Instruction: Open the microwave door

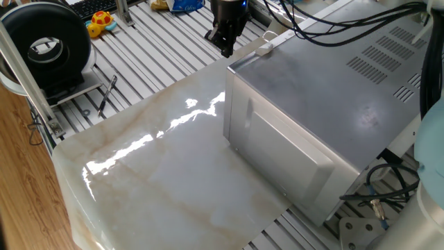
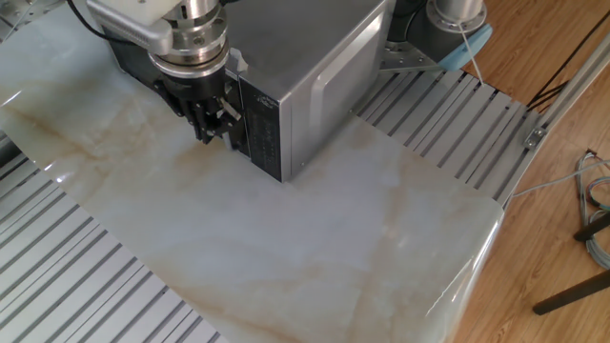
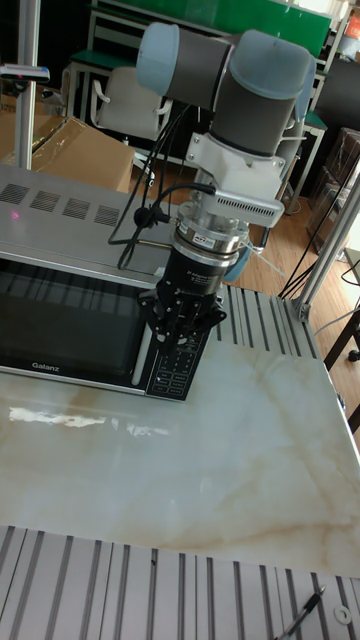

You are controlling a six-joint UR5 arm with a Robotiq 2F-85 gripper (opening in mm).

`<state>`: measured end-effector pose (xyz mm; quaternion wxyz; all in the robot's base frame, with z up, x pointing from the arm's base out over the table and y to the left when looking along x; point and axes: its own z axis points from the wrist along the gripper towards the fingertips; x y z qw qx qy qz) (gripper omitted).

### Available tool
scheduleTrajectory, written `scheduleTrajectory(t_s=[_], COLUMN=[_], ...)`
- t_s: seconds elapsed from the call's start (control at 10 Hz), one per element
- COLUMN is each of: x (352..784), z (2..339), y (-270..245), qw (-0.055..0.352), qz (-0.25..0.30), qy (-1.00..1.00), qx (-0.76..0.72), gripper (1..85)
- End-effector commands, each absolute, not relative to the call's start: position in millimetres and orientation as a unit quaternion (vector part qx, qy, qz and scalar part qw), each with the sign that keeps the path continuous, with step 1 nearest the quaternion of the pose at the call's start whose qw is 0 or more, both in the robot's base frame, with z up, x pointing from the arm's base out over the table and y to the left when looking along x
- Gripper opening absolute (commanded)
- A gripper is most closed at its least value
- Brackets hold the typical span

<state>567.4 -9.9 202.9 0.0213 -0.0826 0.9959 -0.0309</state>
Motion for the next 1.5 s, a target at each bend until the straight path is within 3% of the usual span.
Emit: scheduleTrajectory(t_s=[0.0, 0.2, 0.4, 0.6, 1.0, 1.4], x=[576.9, 573.7, 567.9, 548.1, 554.0, 549.4], z=[205.3, 205.4, 207.4, 215.8, 217.8, 213.8], y=[3.8, 16.9, -5.1, -6.6, 1.3, -23.4], qw=[0.040, 0.036, 0.025, 0.009, 0.033, 0.013], qz=[-0.005, 0.021, -0.013, 0.002, 0.021, 0.012], qy=[0.995, 0.996, 0.996, 0.996, 0.995, 0.996], qx=[-0.089, -0.077, -0.085, -0.093, -0.089, -0.089], gripper=[16.0, 17.7, 20.3, 31.3, 35.7, 35.7])
